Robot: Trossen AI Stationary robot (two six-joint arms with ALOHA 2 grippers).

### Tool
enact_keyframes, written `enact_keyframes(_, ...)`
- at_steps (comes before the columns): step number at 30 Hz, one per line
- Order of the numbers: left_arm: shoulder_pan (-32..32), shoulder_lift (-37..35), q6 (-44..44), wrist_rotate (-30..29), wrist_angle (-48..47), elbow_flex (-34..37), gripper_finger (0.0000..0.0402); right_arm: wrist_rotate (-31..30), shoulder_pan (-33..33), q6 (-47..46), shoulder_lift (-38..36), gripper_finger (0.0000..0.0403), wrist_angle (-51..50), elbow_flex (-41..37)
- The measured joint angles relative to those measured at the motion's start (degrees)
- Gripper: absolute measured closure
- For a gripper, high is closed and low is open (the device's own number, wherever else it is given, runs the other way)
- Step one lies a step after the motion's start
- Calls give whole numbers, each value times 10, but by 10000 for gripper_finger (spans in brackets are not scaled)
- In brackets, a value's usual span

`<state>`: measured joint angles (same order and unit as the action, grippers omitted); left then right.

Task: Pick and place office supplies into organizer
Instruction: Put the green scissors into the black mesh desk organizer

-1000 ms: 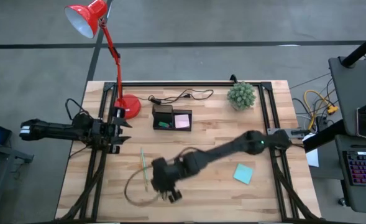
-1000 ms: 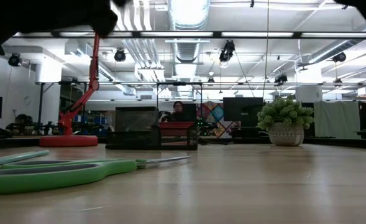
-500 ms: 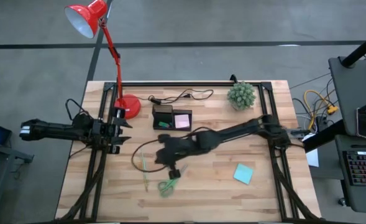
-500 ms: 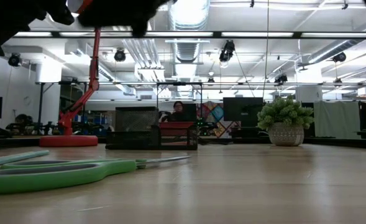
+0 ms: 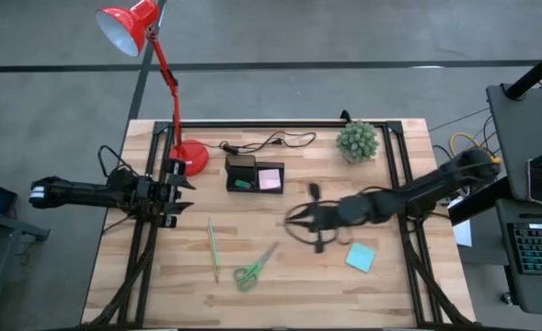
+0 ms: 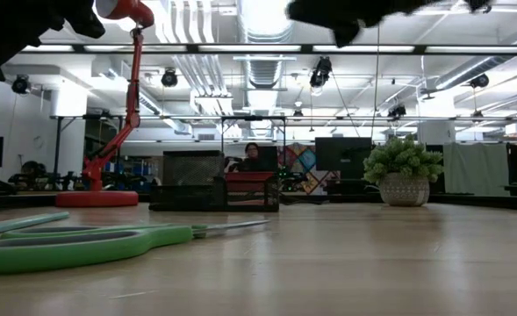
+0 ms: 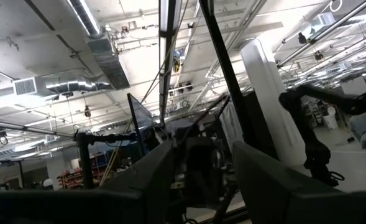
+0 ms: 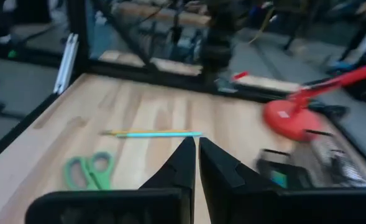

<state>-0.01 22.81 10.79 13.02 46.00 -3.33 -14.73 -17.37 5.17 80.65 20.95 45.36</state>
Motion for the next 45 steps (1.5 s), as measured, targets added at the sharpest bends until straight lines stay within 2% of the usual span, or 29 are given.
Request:
enact_keyframes(4, 0, 0, 0, 0, 0, 0, 246, -51, -8, 1, -88, 390, 92, -119)
enact_keyframes(7, 0, 0, 0, 0, 0, 0, 246, -50, 4, 17, -138, 390, 140, -191)
enact_keyframes(10, 0, 1, 0, -16, 0, 0, 246, -44, 46, 20, -190, 390, 159, -226)
enact_keyframes(12, 0, 4, 0, -38, -1, 0, 246, -2, 87, 35, -221, 390, 149, -236)
enact_keyframes(15, 0, 12, 1, -73, -1, 1, 246, 94, 155, 48, -279, 390, 121, -241)
enact_keyframes(17, 0, 20, 1, -89, -1, 1, 246, 120, 194, 51, -317, 390, 76, -231)
enact_keyframes(20, 0, 31, 8, -105, 0, 1, 246, 121, 227, 69, -359, 390, -13, -205)
enact_keyframes(23, 0, 39, 18, -108, -1, -1, 246, 122, 229, 98, -397, 390, -59, -176)
enact_keyframes(27, 0, 51, 18, -127, 0, -5, 246, 136, 214, 120, -437, 390, -56, -179)
enact_keyframes(32, 0, 97, 13, -140, -12, -22, 246, 132, 201, 59, -449, 390, -49, -212)
enact_keyframes(37, -1, 168, -46, -137, -127, -90, 246, 132, 196, 58, -426, 390, 33, -247)
enact_keyframes(42, -8, 238, -104, -132, -355, -196, 246, 132, 196, 89, -410, 390, 104, -262)
enact_keyframes(45, -16, 270, -161, -129, -492, -270, 246, 132, 196, 107, -412, 390, 103, -256)
